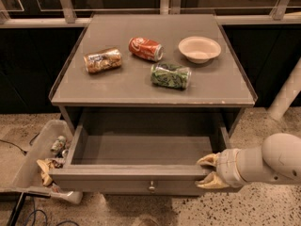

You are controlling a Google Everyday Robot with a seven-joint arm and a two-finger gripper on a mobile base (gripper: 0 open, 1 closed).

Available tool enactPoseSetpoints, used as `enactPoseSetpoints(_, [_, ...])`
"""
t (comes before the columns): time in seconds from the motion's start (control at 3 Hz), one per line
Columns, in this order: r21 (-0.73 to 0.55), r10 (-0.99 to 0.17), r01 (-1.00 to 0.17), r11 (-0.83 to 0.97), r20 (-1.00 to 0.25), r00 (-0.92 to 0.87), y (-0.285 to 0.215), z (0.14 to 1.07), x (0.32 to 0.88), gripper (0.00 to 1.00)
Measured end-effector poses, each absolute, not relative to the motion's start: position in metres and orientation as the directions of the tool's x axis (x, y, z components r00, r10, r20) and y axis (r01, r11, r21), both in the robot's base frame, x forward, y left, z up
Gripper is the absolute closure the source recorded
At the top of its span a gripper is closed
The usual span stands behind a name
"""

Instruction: Open top drawer

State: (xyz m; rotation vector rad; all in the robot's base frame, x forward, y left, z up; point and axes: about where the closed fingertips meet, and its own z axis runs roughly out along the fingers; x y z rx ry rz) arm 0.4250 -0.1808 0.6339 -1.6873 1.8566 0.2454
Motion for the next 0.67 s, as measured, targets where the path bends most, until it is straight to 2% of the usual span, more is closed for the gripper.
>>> enactPoseSetpoints(0.33, [-0.258,-0.835,-0.950,0.175,-0.550,-0.004,-0.1806,0.6334,0.4190,1.00])
enactPoseSetpoints(0.67, [-0.258,-0.835,-0.950,0.175,-0.550,-0.004,-0.1804,0.6346,0.4190,0.81])
